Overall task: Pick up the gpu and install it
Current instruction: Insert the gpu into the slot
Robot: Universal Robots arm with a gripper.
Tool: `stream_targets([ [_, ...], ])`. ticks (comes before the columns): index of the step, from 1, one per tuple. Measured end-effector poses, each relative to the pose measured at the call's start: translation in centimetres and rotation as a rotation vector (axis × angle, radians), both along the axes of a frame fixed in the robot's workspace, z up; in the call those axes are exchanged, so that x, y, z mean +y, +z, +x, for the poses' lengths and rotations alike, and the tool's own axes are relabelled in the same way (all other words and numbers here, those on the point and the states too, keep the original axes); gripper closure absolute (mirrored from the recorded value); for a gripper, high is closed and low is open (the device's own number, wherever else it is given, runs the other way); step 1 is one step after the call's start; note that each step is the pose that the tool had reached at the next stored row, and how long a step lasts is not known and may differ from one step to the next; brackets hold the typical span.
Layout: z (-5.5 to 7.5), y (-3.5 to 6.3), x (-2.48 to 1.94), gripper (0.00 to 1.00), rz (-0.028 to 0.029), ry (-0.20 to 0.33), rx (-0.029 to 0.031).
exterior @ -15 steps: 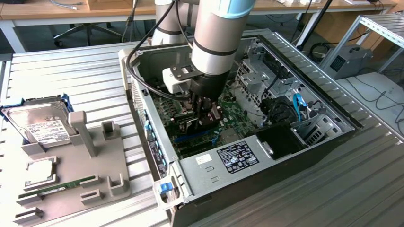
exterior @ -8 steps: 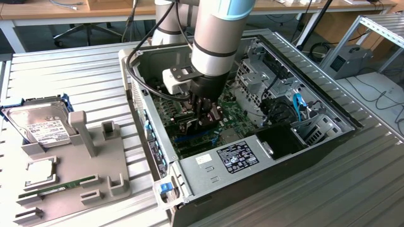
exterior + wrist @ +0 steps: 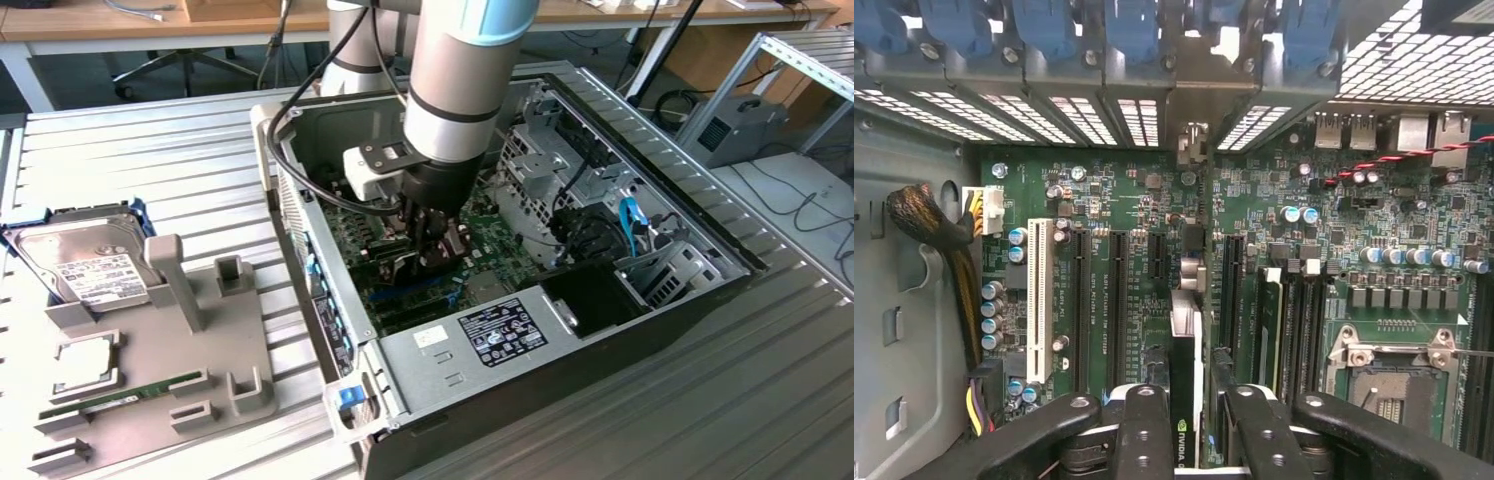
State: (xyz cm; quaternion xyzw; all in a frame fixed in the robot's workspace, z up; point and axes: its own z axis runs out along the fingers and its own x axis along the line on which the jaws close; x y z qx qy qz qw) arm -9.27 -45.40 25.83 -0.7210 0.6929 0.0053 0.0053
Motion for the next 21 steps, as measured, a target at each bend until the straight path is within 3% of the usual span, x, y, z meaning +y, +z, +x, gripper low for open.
stream_targets([
  [21, 0.0, -0.31, 0.0, 0.74, 0.0002, 0.0, -0.0002],
])
